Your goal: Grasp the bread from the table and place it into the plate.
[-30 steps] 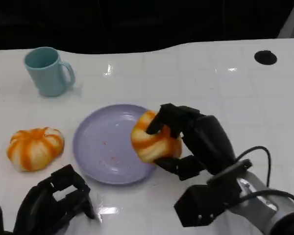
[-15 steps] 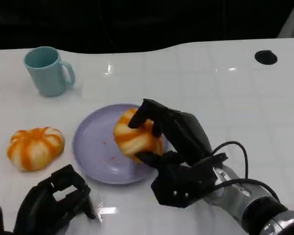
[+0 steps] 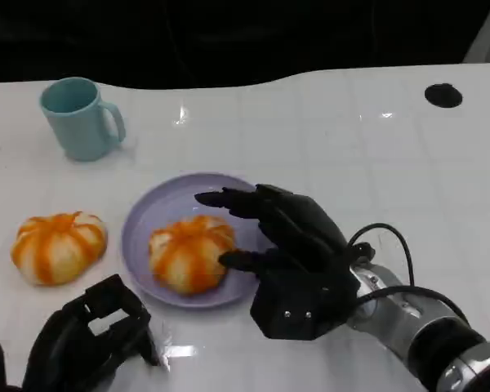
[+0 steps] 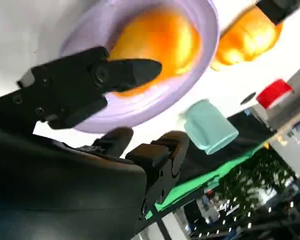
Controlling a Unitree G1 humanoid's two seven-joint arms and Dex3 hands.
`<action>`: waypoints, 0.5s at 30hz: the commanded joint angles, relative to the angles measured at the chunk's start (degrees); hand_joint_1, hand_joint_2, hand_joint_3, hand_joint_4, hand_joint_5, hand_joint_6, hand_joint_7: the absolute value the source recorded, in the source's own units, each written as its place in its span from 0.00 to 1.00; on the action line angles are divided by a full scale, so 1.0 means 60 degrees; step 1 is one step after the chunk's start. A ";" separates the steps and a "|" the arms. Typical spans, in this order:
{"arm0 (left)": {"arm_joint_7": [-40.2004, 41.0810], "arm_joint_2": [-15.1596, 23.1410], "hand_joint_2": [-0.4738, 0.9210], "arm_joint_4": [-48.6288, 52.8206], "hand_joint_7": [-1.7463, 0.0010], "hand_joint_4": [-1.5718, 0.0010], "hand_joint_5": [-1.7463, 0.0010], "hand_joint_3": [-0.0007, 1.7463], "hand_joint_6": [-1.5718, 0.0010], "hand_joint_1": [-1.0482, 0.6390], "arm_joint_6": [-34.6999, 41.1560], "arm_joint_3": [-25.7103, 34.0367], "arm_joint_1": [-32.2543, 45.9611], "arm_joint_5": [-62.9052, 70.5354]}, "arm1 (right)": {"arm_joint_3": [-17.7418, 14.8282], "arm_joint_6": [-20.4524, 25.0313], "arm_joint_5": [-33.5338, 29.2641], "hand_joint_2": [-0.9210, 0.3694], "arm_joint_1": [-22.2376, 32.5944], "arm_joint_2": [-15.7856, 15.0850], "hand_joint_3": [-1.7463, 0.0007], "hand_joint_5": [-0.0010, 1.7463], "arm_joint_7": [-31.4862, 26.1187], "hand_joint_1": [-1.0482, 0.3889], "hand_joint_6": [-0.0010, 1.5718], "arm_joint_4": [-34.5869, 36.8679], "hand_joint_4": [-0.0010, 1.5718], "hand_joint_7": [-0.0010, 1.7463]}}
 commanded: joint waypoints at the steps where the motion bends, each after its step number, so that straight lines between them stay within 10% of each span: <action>1: 0.0097 0.0068 1.00 0.0079 0.21 0.51 0.04 0.10 0.55 0.32 0.0158 0.0011 0.0221 0.0065 | 0.0015 -0.0024 0.0092 0.00 0.0094 -0.0292 0.85 0.15 0.0339 0.27 0.16 -0.0512 0.02 0.00; 15: 0.0181 0.0038 1.00 0.0048 0.21 0.52 0.05 0.10 0.55 0.33 0.0223 0.0013 0.0182 0.0078 | -0.0655 -0.0952 0.1541 0.00 0.1768 -0.1165 0.84 0.21 0.1704 0.29 0.18 -0.3207 0.07 0.01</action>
